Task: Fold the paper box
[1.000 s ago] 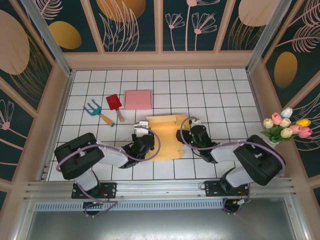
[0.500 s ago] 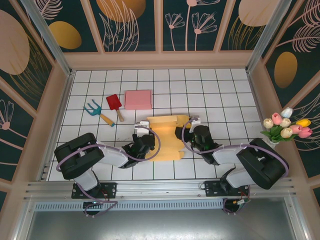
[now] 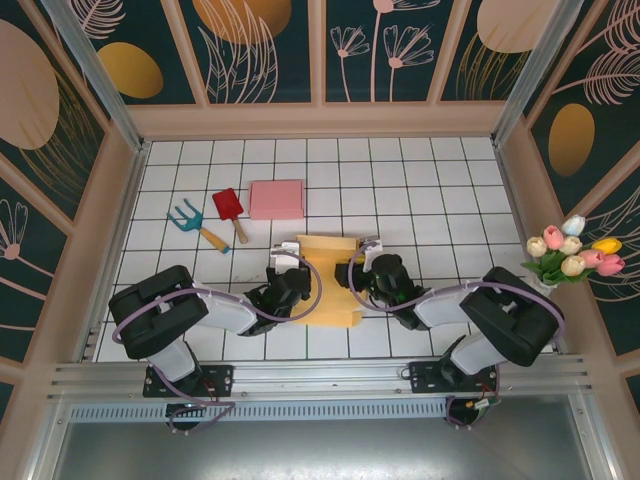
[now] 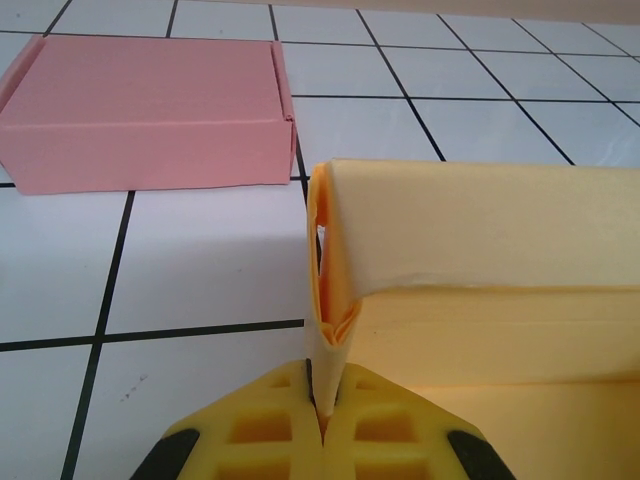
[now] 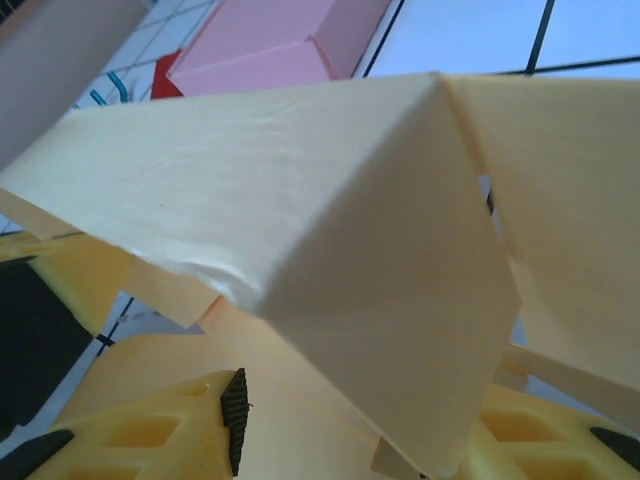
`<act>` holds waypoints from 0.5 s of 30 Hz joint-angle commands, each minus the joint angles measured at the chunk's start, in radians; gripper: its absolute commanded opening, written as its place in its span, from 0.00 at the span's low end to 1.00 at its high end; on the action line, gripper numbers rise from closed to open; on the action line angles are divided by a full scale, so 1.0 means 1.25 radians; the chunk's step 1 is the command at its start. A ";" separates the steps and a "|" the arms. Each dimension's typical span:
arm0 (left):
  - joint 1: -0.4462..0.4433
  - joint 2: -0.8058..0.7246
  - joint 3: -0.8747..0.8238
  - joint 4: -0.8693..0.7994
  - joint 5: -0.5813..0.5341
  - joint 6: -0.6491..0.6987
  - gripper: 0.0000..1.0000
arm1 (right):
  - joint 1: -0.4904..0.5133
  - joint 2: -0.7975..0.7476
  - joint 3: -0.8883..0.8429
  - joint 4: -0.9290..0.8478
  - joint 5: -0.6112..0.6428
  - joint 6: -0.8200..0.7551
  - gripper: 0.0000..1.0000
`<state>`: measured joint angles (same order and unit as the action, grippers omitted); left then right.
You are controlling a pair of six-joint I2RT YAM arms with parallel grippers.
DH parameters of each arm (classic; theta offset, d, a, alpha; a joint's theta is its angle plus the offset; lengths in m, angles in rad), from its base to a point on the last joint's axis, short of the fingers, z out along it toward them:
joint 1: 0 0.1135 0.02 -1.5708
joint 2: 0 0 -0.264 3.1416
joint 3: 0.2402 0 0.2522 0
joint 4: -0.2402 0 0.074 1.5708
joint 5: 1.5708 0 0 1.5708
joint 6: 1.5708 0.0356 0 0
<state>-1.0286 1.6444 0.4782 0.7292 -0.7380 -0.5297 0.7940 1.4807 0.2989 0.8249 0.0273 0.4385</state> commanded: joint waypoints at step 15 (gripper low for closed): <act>-0.006 -0.015 -0.004 -0.009 -0.062 -0.018 0.00 | 0.095 -0.222 0.137 -0.585 0.195 -0.071 0.50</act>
<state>-1.0286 1.6432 0.4778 0.7254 -0.7795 -0.5449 0.9051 1.2591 0.4225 0.3515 0.2108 0.3710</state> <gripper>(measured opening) 0.056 0.499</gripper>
